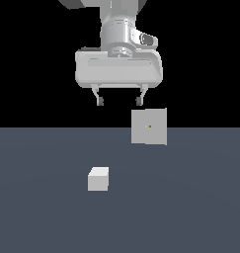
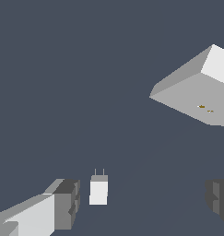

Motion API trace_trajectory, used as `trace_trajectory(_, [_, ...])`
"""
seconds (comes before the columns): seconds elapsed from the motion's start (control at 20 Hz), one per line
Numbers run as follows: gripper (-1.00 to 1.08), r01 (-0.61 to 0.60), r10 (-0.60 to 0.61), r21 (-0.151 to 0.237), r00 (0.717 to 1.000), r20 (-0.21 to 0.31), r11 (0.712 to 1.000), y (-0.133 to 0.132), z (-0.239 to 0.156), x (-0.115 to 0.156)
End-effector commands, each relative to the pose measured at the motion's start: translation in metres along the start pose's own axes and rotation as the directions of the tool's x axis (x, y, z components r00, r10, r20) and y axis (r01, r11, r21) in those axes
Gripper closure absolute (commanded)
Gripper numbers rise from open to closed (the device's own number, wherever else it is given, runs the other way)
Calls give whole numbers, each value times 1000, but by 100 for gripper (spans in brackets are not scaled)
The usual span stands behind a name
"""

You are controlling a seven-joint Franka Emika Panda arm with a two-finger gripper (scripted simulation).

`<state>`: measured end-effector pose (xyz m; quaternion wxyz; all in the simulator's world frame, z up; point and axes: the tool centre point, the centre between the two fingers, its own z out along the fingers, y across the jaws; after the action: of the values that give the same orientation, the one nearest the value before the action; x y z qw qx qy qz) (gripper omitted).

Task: Plug the charger into the wall socket.

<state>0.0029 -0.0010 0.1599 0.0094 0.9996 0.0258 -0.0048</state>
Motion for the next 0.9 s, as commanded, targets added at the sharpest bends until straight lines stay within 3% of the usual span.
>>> trace_trajectory(0.0, [-92, 0, 0, 0, 1000, 0, 1000, 0, 0, 0])
trace_trajectory(0.45, [-92, -1, 1, 1, 1000, -19, 1000, -3, 6, -7])
trace_trajectory(0.85, [-92, -5, 5, 5, 998, -69, 1000, -10, 23, -26])
